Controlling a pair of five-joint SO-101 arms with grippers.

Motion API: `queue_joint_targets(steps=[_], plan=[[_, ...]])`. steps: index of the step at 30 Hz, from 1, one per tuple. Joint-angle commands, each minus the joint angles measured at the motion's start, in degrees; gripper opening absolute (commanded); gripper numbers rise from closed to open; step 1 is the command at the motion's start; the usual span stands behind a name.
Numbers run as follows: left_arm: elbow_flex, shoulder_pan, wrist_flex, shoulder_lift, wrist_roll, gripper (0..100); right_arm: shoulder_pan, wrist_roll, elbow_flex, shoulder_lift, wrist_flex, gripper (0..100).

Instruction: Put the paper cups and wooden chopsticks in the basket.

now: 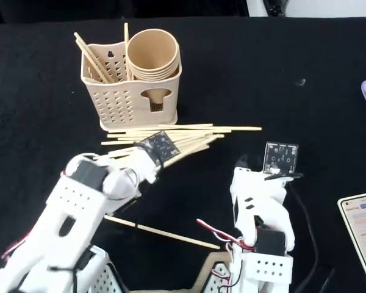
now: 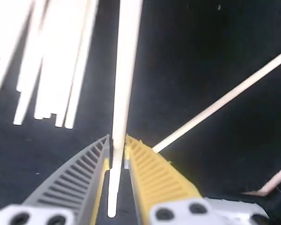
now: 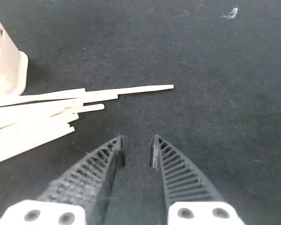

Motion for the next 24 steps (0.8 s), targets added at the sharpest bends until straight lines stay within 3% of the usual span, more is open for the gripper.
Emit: queue_joint_targets(steps=[1, 6, 16, 20, 24], plan=[[-3.21, -2.77, 2.11, -10.46, 1.76, 3, 1.67, -0.70, -0.40, -5.32, -1.32, 10.0], [-8.84, -5.58, 2.11, -19.52, 9.32, 3, 3.87, -1.41, -0.84, -5.32, -1.32, 1.0], [-19.03, -5.67, -10.73, -28.40, 28.75, 3, 3.78, -0.53, -0.84, -5.32, -1.41, 1.4], [-17.98, -5.67, -21.71, -28.66, 31.91, 3, 3.16, -0.53, -0.84, -5.32, -1.41, 1.5], [-12.88, -5.67, -38.77, -28.48, 32.00, 3, 0.88, 0.62, -0.66, -5.32, -1.41, 1.3]])
